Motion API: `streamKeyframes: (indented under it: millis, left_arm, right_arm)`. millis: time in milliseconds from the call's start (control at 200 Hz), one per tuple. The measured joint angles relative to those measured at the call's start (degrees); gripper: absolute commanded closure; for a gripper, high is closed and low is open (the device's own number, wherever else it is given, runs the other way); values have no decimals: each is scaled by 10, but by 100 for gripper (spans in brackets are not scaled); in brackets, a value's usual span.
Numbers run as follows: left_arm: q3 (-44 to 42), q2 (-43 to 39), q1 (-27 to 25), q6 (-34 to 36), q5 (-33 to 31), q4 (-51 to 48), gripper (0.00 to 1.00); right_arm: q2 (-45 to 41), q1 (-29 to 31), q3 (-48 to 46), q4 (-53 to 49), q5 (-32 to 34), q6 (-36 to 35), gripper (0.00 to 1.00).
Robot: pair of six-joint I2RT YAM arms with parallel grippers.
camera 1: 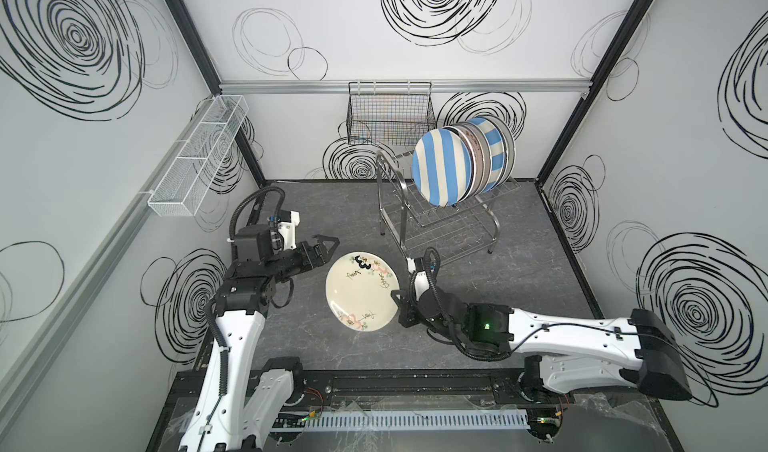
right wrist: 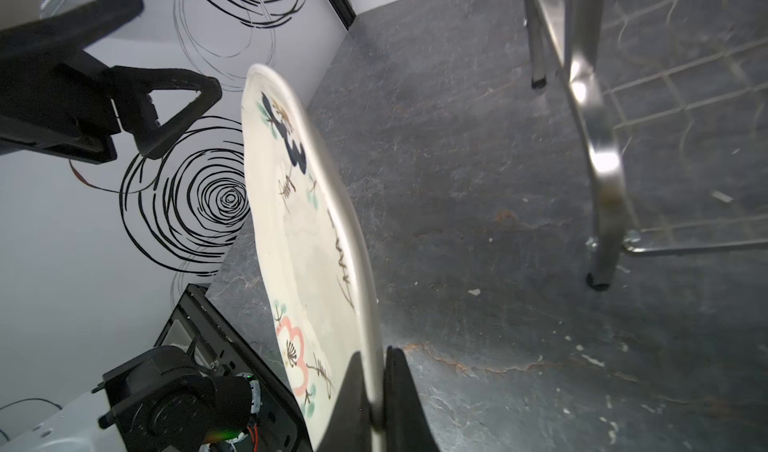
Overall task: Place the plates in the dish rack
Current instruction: 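Lift the floral cream plate upright toward the rack with the right gripper, then lower the floral cream plate into the rack slot nearest the robot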
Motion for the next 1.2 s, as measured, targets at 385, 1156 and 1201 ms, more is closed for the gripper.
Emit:
streamKeyframes:
  millis: [385,1156,1201]
  left_arm:
    - [2,-19,15,-18,2,-10,4]
    - [-3,-28,15,-10,-3,-27,4]
    - [-3,-27,15,-10,-1,-25,4]
  right_arm:
    - [22,-14,286,-120,129,-207,100]
    - [137,-71,570,-137,250,-424,100]
    - [137,-76,582,-133,258,-434,100]
